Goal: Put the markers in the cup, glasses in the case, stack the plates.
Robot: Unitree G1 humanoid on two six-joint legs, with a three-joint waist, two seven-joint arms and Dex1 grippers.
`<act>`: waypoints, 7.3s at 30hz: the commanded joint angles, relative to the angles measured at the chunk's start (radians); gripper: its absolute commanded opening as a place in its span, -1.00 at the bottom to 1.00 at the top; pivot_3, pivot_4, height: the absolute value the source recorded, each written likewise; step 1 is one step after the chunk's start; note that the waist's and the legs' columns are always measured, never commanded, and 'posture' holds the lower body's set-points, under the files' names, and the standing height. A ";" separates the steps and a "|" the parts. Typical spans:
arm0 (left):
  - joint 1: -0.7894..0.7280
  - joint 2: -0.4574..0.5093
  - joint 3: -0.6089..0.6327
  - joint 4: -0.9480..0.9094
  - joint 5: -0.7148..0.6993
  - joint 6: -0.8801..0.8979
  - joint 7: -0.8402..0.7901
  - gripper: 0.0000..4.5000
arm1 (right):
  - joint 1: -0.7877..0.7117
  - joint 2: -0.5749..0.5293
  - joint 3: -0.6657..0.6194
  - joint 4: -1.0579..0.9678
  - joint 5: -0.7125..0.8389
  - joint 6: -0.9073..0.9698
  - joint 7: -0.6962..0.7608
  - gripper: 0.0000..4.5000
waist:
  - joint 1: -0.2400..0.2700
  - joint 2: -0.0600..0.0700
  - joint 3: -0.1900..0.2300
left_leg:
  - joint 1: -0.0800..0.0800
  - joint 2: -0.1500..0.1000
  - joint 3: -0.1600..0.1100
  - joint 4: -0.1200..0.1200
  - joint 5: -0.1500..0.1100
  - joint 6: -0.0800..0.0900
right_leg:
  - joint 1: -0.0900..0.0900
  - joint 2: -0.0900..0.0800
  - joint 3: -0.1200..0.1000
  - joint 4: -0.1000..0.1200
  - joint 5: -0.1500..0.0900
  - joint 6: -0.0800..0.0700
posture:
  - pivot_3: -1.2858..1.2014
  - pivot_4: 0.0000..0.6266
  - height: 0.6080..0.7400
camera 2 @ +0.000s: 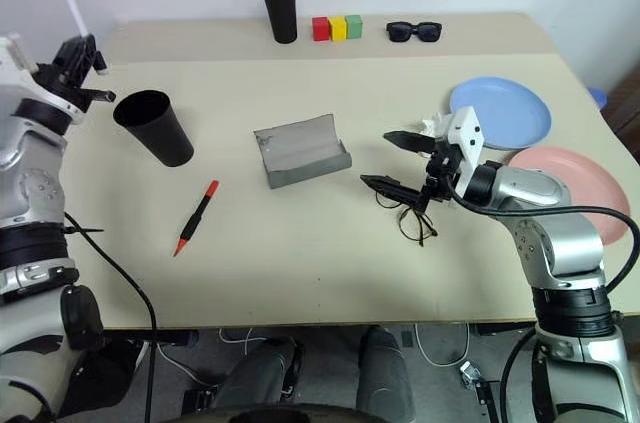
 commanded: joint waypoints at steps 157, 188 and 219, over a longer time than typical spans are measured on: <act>-0.052 -0.050 -0.674 -0.104 0.096 0.379 -0.902 -0.99 | -0.010 -0.044 0.054 0.064 -0.188 -0.105 -0.043 1.00 | -0.025 0.001 -0.001 | 0.001 0.019 0.008 0.001 -0.004 -0.006 | 0.000 0.023 0.005 -0.011 0.011 -0.011 | 0.03 -0.52 1.00; 0.214 0.079 -0.332 -0.493 -0.217 0.489 -0.832 0.98 | -0.073 -0.187 0.184 -0.096 -0.199 0.527 -0.166 0.62 | -0.022 0.002 -0.001 | 0.001 0.021 0.009 0.001 -0.004 -0.006 | -0.001 0.023 0.006 -0.011 0.011 -0.011 | 0.03 -0.52 1.00; 0.376 0.152 -0.251 -0.730 -0.420 0.659 -0.605 0.98 | -0.158 -0.143 0.213 0.022 -0.216 0.561 -0.210 -0.99 | -0.024 0.001 -0.002 | 0.002 0.021 0.010 0.002 -0.004 -0.006 | 0.001 0.023 0.007 -0.011 0.011 -0.011 | 0.03 -0.52 1.00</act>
